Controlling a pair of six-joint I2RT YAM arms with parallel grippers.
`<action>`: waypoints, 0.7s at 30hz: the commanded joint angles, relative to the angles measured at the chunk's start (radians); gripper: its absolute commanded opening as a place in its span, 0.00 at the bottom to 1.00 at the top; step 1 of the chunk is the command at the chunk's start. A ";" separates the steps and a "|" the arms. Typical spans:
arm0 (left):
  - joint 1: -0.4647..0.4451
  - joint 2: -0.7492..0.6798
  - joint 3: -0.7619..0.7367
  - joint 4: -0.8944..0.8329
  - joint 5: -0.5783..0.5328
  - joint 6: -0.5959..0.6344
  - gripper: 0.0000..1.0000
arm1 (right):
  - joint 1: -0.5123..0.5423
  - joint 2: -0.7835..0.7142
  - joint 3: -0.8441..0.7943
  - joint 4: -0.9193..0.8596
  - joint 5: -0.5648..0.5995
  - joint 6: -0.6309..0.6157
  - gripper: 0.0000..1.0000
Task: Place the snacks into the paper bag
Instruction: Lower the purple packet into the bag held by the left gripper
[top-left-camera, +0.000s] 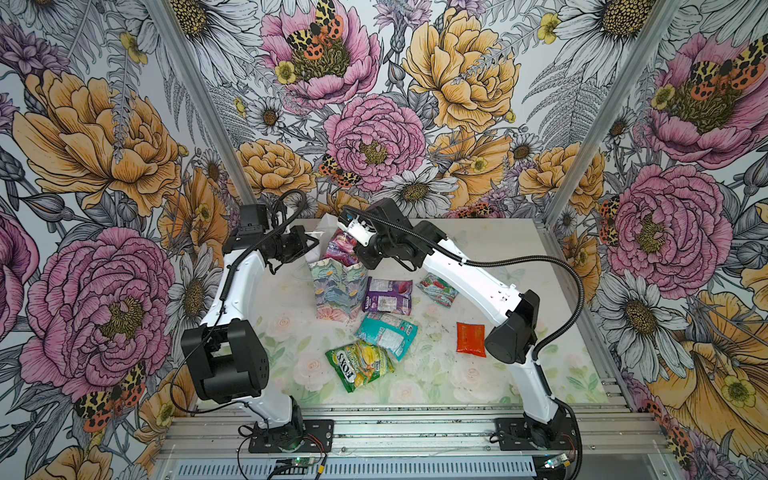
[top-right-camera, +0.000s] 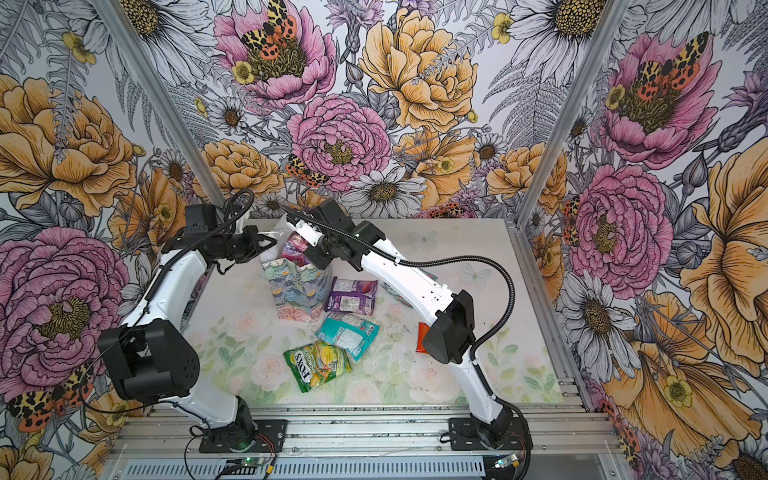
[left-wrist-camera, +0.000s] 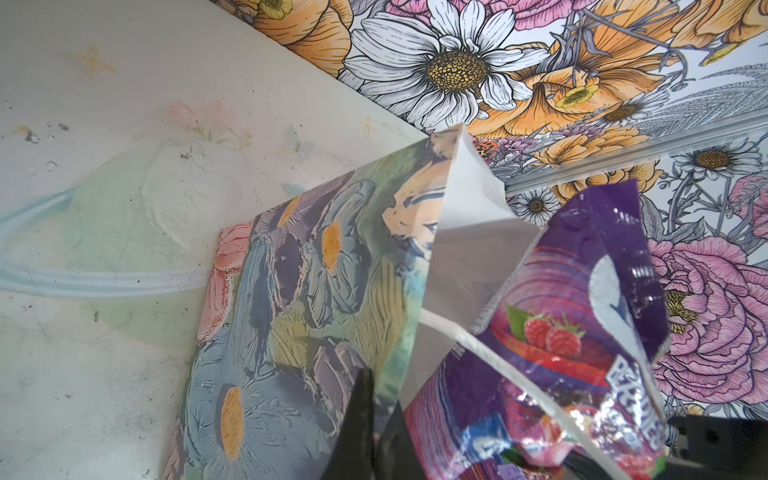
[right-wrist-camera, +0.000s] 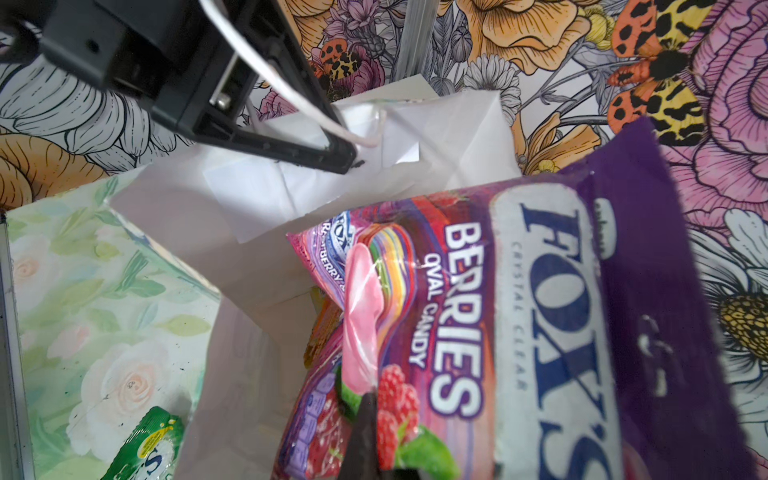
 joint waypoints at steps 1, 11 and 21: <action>0.007 -0.024 -0.006 0.002 0.031 -0.003 0.00 | 0.012 -0.058 -0.016 0.017 -0.012 -0.039 0.00; 0.009 -0.022 -0.005 0.002 0.032 -0.006 0.00 | 0.040 -0.057 -0.034 -0.002 -0.037 -0.085 0.00; 0.011 -0.023 -0.005 0.002 0.032 -0.005 0.00 | 0.046 -0.035 -0.029 -0.015 -0.050 -0.068 0.00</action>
